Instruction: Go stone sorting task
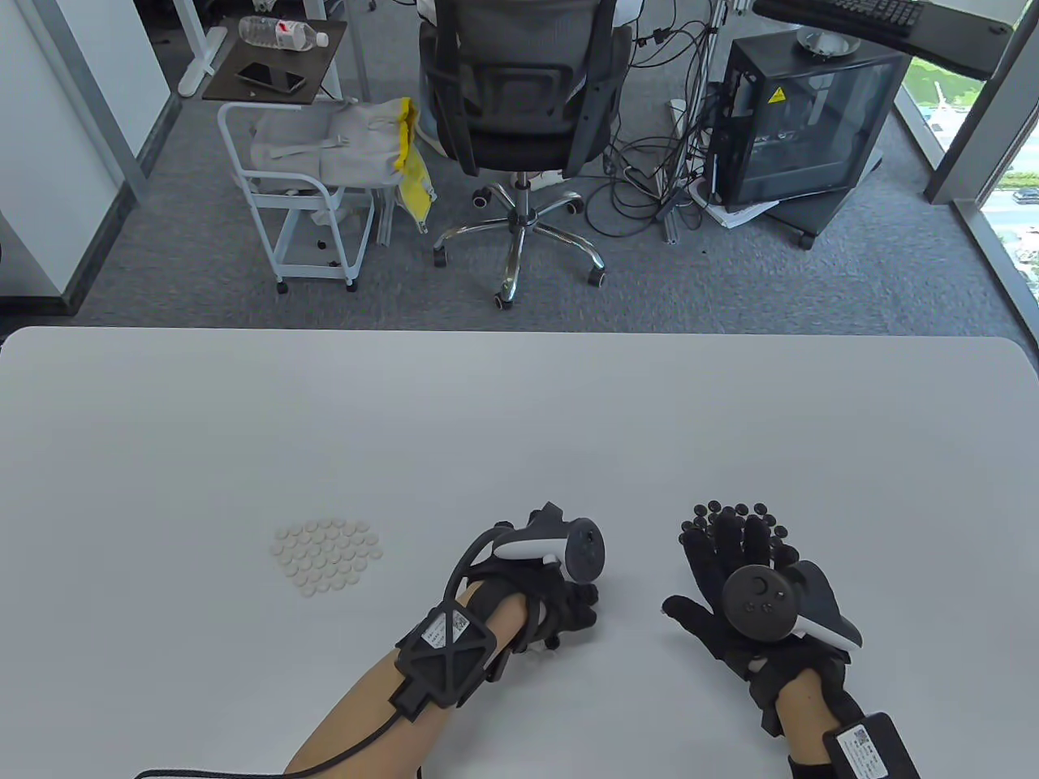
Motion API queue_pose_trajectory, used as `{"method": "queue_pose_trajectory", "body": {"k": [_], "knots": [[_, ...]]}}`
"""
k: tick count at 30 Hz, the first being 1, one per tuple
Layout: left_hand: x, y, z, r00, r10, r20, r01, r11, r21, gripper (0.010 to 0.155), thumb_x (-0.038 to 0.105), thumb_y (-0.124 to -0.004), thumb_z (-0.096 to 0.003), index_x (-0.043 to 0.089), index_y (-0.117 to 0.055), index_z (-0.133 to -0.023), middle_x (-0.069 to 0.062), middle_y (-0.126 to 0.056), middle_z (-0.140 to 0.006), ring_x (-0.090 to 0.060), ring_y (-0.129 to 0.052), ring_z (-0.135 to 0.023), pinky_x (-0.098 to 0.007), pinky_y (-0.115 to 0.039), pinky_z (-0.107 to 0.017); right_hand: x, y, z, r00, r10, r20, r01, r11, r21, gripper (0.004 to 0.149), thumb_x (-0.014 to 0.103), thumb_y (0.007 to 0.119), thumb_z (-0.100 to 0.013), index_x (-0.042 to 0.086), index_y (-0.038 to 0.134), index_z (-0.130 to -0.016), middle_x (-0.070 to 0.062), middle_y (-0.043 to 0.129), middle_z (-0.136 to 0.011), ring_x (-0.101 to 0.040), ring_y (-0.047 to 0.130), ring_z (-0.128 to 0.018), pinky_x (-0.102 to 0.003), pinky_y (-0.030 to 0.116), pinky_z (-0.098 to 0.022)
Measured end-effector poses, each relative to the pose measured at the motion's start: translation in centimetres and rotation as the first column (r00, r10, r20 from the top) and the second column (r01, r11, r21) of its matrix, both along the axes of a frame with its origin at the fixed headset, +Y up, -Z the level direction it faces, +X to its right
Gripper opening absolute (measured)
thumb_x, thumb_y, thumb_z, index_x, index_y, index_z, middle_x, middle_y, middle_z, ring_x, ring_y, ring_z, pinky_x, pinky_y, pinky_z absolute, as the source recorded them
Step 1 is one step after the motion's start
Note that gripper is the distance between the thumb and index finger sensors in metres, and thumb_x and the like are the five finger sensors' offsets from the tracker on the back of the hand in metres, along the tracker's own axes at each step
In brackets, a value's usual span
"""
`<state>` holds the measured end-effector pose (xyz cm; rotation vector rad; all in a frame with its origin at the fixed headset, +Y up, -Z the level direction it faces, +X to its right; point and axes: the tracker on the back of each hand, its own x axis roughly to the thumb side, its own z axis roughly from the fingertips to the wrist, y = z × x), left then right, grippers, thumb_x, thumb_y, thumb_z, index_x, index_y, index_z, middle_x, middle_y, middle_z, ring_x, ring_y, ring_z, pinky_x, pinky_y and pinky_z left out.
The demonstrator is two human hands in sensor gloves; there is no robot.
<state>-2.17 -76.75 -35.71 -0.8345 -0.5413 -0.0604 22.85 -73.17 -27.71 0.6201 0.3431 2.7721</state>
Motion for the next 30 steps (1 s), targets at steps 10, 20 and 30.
{"method": "queue_pose_trajectory", "body": {"k": [10,20,30], "knots": [[-11.2,1.0,-2.1,0.96,-0.109,-0.258,0.097,0.994,-0.059,0.064,0.053,-0.052,-0.0507,0.035,-0.059,-0.112,-0.017,0.012,-0.111,-0.053,0.018,-0.091,-0.081,-0.002,-0.055,0.2,0.1,0.0,1.0,-0.005,0.003,0.005,1.0,0.005,0.084,0.051,0.052,-0.066,-0.005,0.018,-0.119,-0.047,0.0,-0.11,-0.069,-0.006,-0.09,-0.089,0.008,-0.054],[-19.2,1.1,-1.5,0.903,-0.142,-0.406,0.121,0.99,-0.077,0.063,0.053,-0.053,-0.0499,0.037,-0.059,-0.111,-0.015,0.013,-0.109,-0.051,0.019,-0.091,-0.081,-0.002,-0.055,0.0,0.0,0.0,1.0,0.002,-0.004,-0.002,1.0,-0.002,0.084,0.051,0.052,-0.066,-0.005,0.018,-0.118,-0.047,0.0,-0.11,-0.069,-0.006,-0.09,-0.089,0.008,-0.054],[-21.2,1.3,-1.5,0.877,-0.16,-0.452,0.14,0.987,-0.077,0.064,0.053,-0.054,-0.0496,0.036,-0.061,-0.111,-0.016,0.012,-0.11,-0.052,0.018,-0.091,-0.081,-0.003,-0.056,0.0,0.0,0.0,1.0,0.006,0.002,-0.006,1.0,-0.011,0.084,0.051,0.052,-0.066,-0.005,0.018,-0.118,-0.047,0.0,-0.11,-0.069,-0.006,-0.09,-0.089,0.008,-0.054]]}}
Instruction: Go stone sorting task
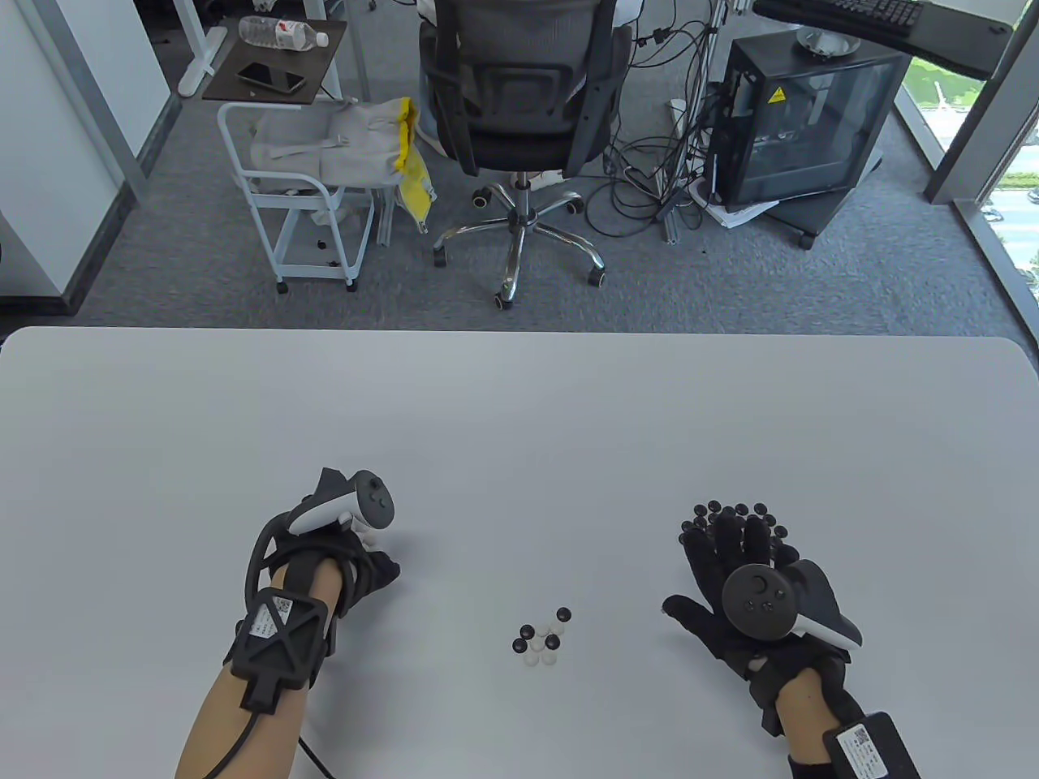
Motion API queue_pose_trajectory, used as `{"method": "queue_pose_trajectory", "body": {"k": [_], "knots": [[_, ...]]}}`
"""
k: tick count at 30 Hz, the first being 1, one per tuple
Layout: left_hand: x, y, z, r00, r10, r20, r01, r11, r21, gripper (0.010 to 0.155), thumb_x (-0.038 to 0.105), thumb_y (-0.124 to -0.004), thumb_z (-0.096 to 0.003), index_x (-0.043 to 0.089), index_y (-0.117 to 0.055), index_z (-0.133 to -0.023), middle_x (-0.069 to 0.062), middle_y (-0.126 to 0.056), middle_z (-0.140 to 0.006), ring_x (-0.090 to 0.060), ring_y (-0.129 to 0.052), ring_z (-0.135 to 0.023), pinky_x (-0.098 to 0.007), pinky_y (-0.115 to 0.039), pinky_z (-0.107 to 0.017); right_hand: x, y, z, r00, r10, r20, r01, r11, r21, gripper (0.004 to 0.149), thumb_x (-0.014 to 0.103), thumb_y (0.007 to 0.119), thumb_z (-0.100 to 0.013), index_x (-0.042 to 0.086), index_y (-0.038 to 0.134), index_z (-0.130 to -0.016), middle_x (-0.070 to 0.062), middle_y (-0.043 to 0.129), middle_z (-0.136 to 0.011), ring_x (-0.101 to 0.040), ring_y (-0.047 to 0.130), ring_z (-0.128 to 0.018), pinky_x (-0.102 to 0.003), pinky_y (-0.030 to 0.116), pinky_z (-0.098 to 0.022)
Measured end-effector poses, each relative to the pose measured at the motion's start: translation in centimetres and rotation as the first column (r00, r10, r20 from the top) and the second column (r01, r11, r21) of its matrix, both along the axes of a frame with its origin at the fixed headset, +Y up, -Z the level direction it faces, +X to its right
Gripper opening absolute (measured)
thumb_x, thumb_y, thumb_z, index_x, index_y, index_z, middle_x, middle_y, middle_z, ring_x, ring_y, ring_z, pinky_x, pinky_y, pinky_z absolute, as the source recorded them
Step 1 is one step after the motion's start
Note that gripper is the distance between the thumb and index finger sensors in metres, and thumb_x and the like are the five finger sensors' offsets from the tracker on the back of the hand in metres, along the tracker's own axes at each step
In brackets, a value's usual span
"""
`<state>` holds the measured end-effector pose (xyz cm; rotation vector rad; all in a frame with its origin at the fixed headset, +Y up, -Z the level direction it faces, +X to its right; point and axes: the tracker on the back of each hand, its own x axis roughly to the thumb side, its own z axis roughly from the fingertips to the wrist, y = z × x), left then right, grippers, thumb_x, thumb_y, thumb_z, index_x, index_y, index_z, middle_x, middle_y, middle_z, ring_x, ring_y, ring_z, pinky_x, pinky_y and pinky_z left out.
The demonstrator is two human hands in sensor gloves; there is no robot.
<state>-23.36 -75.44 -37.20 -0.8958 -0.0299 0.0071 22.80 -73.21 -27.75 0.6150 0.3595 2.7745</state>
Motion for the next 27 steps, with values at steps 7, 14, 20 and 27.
{"method": "queue_pose_trajectory", "body": {"k": [7,14,20,27], "knots": [[1.8,2.4,0.4,0.996,0.062,0.064,-0.067,0.995,0.079,0.066,0.054,-0.053,-0.0502,0.034,-0.059,-0.113,-0.017,0.013,-0.11,-0.053,0.019,-0.091,-0.081,-0.003,-0.056,0.0,0.0,0.0,1.0,-0.002,0.002,0.002,1.0,0.0,0.084,0.051,0.052,-0.066,-0.005,0.018,-0.118,-0.047,0.0,-0.11,-0.069,-0.006,-0.09,-0.089,0.008,-0.054],[7.6,4.3,3.0,0.956,0.05,0.29,-0.084,0.991,0.108,0.066,0.054,-0.053,-0.0507,0.032,-0.062,-0.112,-0.018,0.01,-0.112,-0.054,0.016,-0.091,-0.082,-0.005,-0.056,0.0,0.0,0.0,1.0,-0.002,0.003,0.002,1.0,0.0,0.084,0.051,0.052,-0.066,-0.005,0.018,-0.118,-0.047,0.0,-0.11,-0.069,-0.006,-0.09,-0.089,0.008,-0.054],[13.2,3.9,5.7,0.872,0.038,0.489,-0.083,0.994,0.071,0.065,0.053,-0.054,-0.0511,0.032,-0.062,-0.112,-0.018,0.009,-0.111,-0.054,0.015,-0.092,-0.082,-0.006,-0.056,0.1,0.0,0.0,1.0,-0.005,0.006,0.005,1.0,0.0,0.084,0.051,0.052,-0.066,-0.005,0.018,-0.118,-0.047,0.0,-0.11,-0.069,-0.006,-0.09,-0.089,0.008,-0.054],[18.2,1.4,8.7,0.772,0.096,0.628,-0.1,0.995,-0.029,0.065,0.053,-0.054,-0.0514,0.033,-0.054,-0.114,-0.019,0.011,-0.11,-0.054,0.016,-0.091,-0.082,-0.006,-0.056,0.1,0.0,-0.1,1.0,-0.003,0.006,0.003,1.0,-0.003,0.084,0.051,0.053,-0.066,-0.005,0.018,-0.118,-0.047,0.0,-0.11,-0.069,-0.006,-0.09,-0.089,0.008,-0.054]]}}
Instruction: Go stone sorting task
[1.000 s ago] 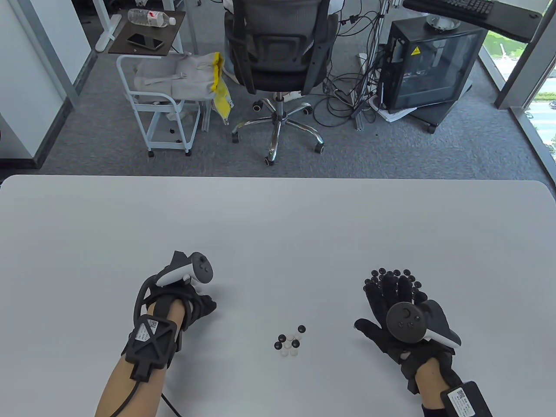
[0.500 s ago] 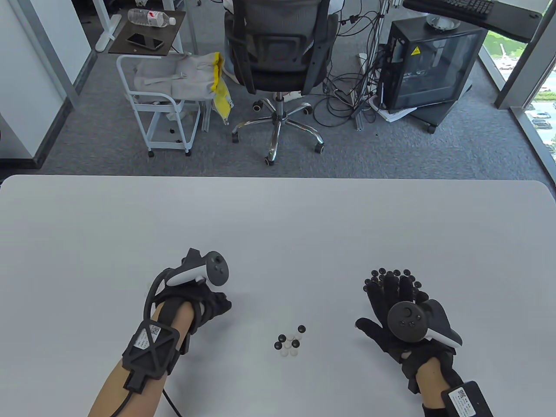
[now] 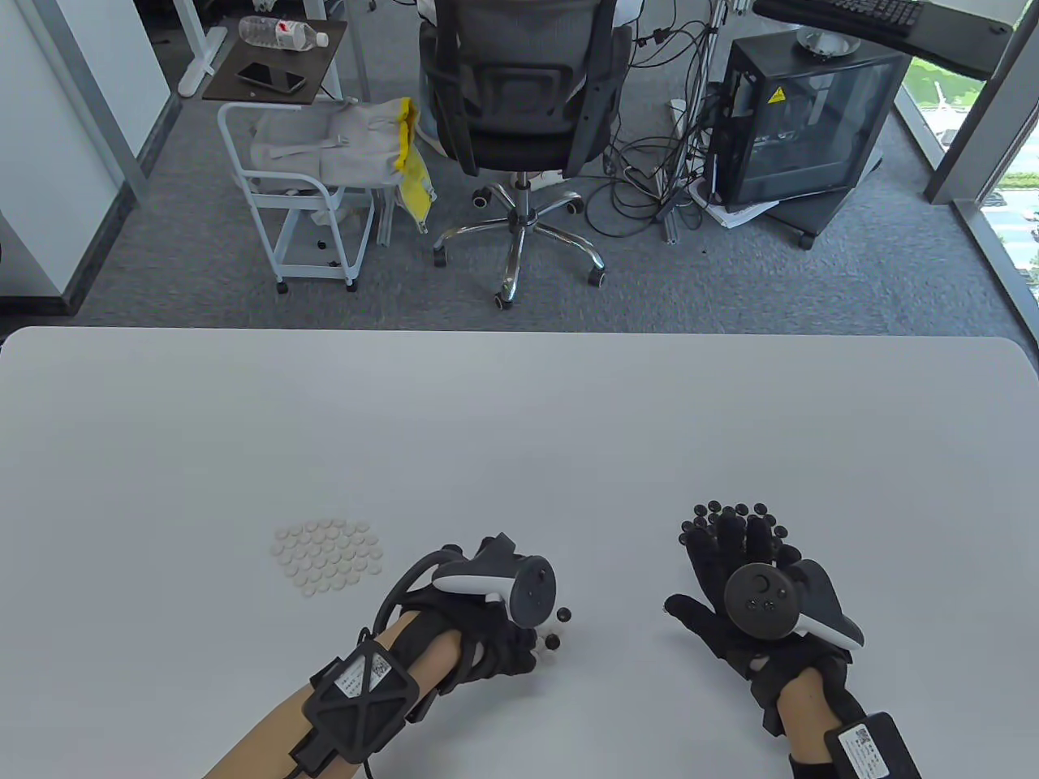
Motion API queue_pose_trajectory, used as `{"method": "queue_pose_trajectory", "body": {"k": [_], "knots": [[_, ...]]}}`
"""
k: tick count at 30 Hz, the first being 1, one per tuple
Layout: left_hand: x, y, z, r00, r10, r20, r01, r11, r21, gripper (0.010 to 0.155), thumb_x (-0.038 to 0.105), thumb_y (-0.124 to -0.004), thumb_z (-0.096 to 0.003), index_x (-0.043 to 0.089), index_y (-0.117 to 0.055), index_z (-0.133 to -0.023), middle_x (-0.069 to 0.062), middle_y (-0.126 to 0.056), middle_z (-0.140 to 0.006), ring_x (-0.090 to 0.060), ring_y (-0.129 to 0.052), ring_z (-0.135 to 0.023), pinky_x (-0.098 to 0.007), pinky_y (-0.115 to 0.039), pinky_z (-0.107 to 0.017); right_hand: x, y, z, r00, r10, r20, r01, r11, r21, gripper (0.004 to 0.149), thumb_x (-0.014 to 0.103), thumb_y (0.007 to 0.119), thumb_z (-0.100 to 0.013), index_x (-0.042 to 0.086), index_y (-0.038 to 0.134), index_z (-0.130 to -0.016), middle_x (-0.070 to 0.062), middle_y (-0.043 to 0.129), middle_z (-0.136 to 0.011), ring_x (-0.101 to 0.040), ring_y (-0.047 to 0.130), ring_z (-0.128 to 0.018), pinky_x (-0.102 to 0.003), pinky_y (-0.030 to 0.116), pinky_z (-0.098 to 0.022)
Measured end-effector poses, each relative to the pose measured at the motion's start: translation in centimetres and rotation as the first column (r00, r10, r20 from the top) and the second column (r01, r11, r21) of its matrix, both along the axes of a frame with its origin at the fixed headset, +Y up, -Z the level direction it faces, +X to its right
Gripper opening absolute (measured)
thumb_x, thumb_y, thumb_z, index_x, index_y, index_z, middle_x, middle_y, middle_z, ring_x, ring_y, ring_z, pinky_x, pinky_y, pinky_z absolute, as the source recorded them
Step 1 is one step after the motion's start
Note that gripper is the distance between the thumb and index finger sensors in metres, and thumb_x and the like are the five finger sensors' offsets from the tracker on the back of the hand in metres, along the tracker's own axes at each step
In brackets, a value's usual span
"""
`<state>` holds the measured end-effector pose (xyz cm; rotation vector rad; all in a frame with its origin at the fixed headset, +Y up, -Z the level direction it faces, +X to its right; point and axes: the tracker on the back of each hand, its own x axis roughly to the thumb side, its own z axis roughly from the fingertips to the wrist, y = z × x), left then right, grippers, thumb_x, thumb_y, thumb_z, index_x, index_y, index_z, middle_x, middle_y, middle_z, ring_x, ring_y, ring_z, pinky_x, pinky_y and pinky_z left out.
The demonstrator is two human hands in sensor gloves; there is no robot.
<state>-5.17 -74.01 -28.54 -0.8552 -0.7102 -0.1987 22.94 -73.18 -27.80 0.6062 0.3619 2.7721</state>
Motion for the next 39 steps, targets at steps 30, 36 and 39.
{"method": "queue_pose_trajectory", "body": {"k": [30,36,39], "knots": [[-17.6,-2.5,-2.0,0.881,-0.036,-0.472,0.021,0.999,-0.035,0.061,0.051,-0.057,-0.0531,0.037,-0.049,-0.112,-0.019,0.015,-0.107,-0.053,0.018,-0.089,-0.081,-0.003,-0.054,-0.3,-0.2,0.0,1.0,0.017,-0.004,-0.017,1.0,-0.011,0.084,0.051,0.054,-0.066,-0.005,0.018,-0.118,-0.047,0.0,-0.11,-0.069,-0.006,-0.09,-0.089,0.008,-0.055],[-19.6,-2.8,-3.5,0.828,-0.018,-0.56,0.001,1.0,-0.031,0.064,0.05,-0.055,-0.0524,0.036,-0.045,-0.114,-0.019,0.017,-0.106,-0.054,0.02,-0.088,-0.082,-0.002,-0.054,-0.4,-0.2,0.0,1.0,0.019,-0.005,-0.019,1.0,-0.016,0.084,0.051,0.054,-0.066,-0.005,0.018,-0.118,-0.047,0.0,-0.109,-0.069,-0.006,-0.09,-0.089,0.008,-0.055],[-20.2,-2.8,-4.2,0.811,-0.024,-0.585,0.011,1.0,-0.025,0.065,0.051,-0.054,-0.0521,0.036,-0.044,-0.114,-0.019,0.018,-0.106,-0.054,0.021,-0.088,-0.082,-0.002,-0.054,-0.3,-0.2,0.0,1.0,0.015,-0.002,-0.015,1.0,-0.014,0.084,0.051,0.054,-0.066,-0.005,0.017,-0.118,-0.047,0.0,-0.11,-0.069,-0.006,-0.09,-0.089,0.008,-0.055]]}}
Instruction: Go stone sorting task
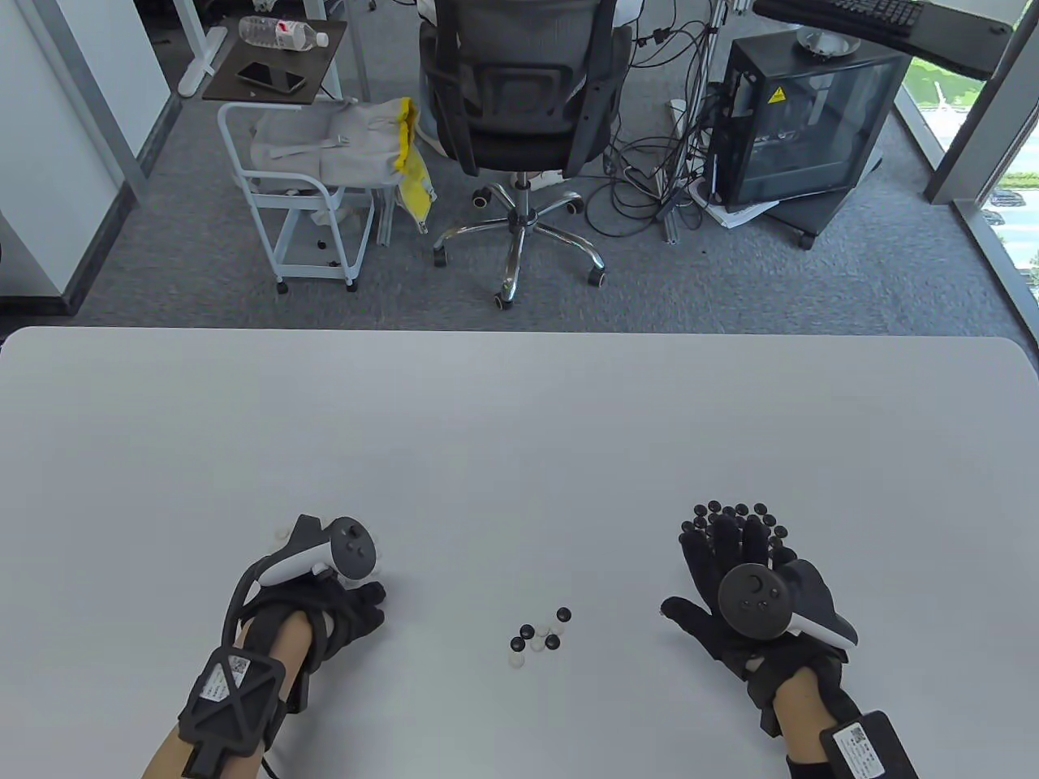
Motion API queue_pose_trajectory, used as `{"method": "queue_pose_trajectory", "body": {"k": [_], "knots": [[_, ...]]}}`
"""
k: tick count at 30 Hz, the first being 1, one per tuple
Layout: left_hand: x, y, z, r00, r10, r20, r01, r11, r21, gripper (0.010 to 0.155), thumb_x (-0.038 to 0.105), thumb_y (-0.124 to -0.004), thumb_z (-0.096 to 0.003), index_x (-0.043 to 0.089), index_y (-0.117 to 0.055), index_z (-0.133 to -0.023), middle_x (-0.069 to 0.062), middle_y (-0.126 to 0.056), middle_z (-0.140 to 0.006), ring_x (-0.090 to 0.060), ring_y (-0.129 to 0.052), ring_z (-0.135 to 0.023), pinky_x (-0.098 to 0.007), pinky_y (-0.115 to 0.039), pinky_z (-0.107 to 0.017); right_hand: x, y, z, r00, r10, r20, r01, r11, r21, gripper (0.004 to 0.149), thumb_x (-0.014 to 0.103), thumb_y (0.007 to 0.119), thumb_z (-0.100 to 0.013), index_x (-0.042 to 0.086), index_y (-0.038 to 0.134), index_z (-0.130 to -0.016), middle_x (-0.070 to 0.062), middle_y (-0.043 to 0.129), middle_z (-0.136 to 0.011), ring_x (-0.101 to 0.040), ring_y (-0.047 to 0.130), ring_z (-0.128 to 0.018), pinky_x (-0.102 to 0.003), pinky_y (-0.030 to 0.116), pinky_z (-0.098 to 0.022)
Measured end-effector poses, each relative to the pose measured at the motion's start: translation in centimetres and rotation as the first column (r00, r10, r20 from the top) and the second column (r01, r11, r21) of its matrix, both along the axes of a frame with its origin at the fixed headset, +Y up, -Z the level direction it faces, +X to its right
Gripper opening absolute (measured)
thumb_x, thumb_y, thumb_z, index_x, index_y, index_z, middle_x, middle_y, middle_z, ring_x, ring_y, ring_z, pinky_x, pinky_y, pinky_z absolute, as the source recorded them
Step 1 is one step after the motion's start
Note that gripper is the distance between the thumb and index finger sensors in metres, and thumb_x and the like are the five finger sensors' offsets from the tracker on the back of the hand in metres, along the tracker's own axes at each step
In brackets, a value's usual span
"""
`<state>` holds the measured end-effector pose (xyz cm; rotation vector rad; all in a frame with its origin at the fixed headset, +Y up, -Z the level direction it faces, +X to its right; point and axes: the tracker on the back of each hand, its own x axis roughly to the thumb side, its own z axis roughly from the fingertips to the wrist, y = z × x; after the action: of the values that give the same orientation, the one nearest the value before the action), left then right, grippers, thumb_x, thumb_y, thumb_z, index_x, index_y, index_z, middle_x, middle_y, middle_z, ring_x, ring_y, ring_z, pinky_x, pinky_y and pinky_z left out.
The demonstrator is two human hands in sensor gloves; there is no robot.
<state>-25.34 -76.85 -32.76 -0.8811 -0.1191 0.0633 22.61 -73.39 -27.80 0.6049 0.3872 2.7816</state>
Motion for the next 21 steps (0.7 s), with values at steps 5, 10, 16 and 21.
{"method": "queue_pose_trajectory", "body": {"k": [5,10,16,21], "knots": [[-0.4,0.4,-1.0,1.0,0.006,-0.028,-0.006,1.0,-0.007,0.066,0.052,-0.054,-0.0515,0.036,-0.039,-0.114,-0.02,0.02,-0.104,-0.054,0.021,-0.087,-0.082,-0.001,-0.054,0.0,0.0,0.0,1.0,-0.001,0.001,0.001,1.0,0.001,0.084,0.051,0.054,-0.066,-0.005,0.018,-0.118,-0.047,0.0,-0.11,-0.069,-0.006,-0.09,-0.089,0.008,-0.055],[0.4,4.4,-1.1,0.991,0.129,-0.028,-0.125,0.985,0.118,0.074,0.053,-0.053,-0.052,0.029,-0.03,-0.117,-0.023,0.019,-0.106,-0.054,0.022,-0.087,-0.082,-0.001,-0.054,0.0,0.0,-0.1,1.0,-0.004,0.001,0.004,1.0,0.002,0.084,0.051,0.053,-0.066,-0.005,0.017,-0.118,-0.047,0.0,-0.109,-0.069,-0.006,-0.09,-0.089,0.008,-0.055],[1.5,10.9,1.0,0.988,0.149,0.047,-0.155,0.908,0.389,0.084,0.055,-0.055,-0.0566,0.018,-0.009,-0.116,-0.025,0.023,-0.106,-0.055,0.024,-0.088,-0.082,0.0,-0.055,0.0,-0.1,-0.1,1.0,-0.005,-0.002,0.005,1.0,-0.001,0.084,0.051,0.053,-0.066,-0.005,0.017,-0.118,-0.047,0.0,-0.11,-0.069,-0.006,-0.09,-0.089,0.008,-0.055],[3.0,14.0,4.0,0.985,0.118,0.126,-0.171,0.784,0.597,0.085,0.054,-0.057,-0.0575,0.019,-0.005,-0.114,-0.024,0.021,-0.109,-0.055,0.022,-0.091,-0.082,0.0,-0.056,-0.1,-0.1,-0.1,1.0,-0.004,-0.011,0.004,1.0,0.001,0.084,0.051,0.053,-0.066,-0.005,0.017,-0.118,-0.047,0.0,-0.11,-0.069,-0.006,-0.09,-0.089,0.008,-0.055]]}}
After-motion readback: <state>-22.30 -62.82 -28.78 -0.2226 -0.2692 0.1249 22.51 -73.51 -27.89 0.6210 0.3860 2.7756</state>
